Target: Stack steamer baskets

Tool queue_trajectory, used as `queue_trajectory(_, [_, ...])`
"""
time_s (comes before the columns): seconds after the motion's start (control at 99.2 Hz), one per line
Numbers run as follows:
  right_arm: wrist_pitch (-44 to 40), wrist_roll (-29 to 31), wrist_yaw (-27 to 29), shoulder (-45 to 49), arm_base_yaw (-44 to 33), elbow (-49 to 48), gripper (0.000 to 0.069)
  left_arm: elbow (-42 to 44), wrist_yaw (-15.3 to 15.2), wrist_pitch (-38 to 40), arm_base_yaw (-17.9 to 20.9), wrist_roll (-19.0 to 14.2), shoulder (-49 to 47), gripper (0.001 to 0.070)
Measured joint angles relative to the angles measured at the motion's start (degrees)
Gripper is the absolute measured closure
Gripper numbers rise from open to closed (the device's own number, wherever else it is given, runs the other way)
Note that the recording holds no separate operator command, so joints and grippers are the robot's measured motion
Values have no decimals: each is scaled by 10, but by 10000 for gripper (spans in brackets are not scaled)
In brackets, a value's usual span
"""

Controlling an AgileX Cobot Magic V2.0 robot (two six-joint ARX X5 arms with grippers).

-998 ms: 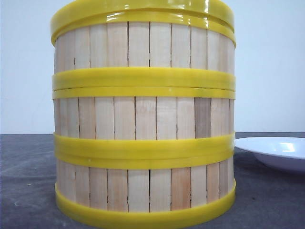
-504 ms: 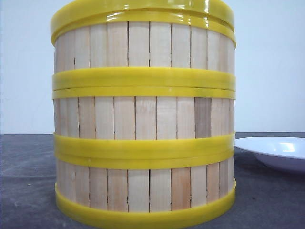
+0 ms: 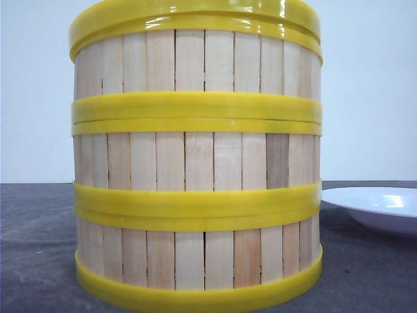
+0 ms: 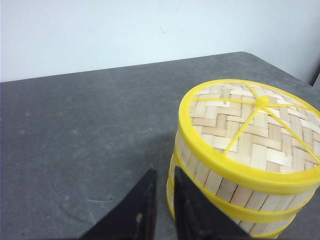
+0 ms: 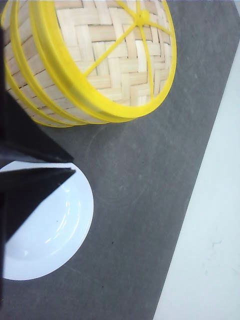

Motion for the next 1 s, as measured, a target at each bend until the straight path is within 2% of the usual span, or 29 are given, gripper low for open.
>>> queue_trajectory(0.373, [0, 0, 0, 0, 0, 0, 681, 0, 0, 0, 0, 1, 0, 674])
queue_trajectory(0.484, [0, 0, 0, 0, 0, 0, 681, 0, -13, 3, 6, 24, 0, 674])
queue_trajectory(0.575, [0, 0, 0, 0, 0, 0, 681, -8, -14, 18, 26, 42, -2, 674])
queue_trajectory(0.716, [0, 0, 0, 0, 0, 0, 681, -78, -17, 100, 77, 57, -17, 674])
queue_trajectory(0.998, [0, 0, 0, 0, 0, 0, 681, -280, -26, 287, 175, 52, -75, 674])
